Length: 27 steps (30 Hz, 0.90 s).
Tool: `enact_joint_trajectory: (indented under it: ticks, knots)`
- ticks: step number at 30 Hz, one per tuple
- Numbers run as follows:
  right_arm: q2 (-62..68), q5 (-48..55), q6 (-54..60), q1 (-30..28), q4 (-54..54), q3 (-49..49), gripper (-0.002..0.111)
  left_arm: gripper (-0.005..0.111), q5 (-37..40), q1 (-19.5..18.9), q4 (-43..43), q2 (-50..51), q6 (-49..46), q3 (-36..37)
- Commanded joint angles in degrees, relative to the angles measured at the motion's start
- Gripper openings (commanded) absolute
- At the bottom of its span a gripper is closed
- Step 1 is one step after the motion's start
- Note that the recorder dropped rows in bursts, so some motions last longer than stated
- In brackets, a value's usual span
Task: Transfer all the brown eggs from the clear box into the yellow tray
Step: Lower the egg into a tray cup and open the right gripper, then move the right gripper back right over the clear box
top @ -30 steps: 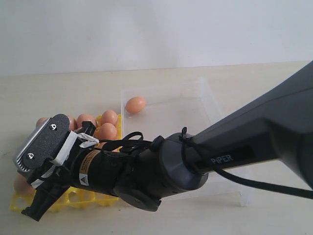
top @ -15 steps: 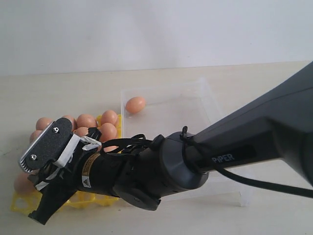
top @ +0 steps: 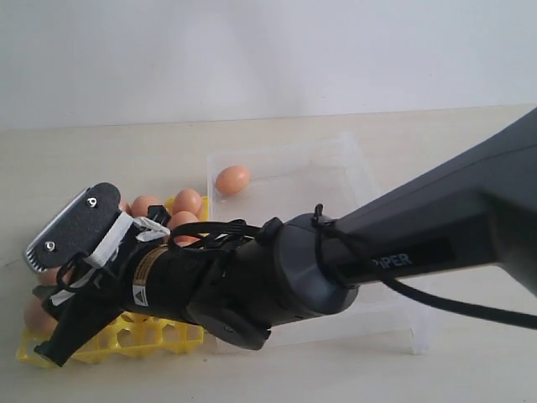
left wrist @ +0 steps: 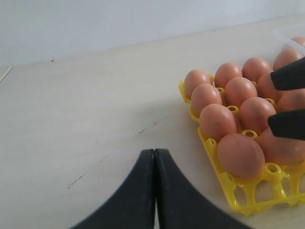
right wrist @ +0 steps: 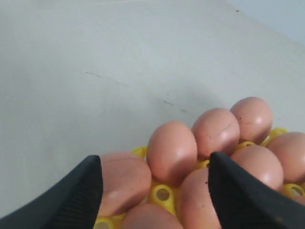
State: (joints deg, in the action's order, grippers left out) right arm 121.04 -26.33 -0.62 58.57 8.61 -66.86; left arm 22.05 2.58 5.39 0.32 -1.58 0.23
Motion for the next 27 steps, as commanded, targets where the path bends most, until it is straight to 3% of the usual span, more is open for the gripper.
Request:
enact_joint_trajectory:
  ticks: [1,6,12,22,27]
  knots:
    - [-3.3,-0.7,0.6,-0.1,-6.3,-0.4,0.062,0.0,-0.4,0.3,-0.1,-0.3,0.3,-0.2]
    - [-7.7,3.7,1.7,-1.1,-13.4,-0.4,0.059,0.0,-0.4,0.3,-0.1,-0.3,0.3,-0.2]
    - [-11.8,18.3,5.7,-4.2,-16.6,-0.4,0.049,0.0,-0.4,0.3,-0.1,-0.3,0.3,-0.2]
    - [-15.6,37.0,9.7,-11.2,-16.0,-0.4,0.001,0.0,-0.4,0.3,-0.1,-0.3,0.3,-0.2]
    - [-15.6,47.5,9.7,-12.9,-16.2,-0.4,0.006,0.0,-0.4,0.3,-0.1,-0.3,0.3,-0.2]
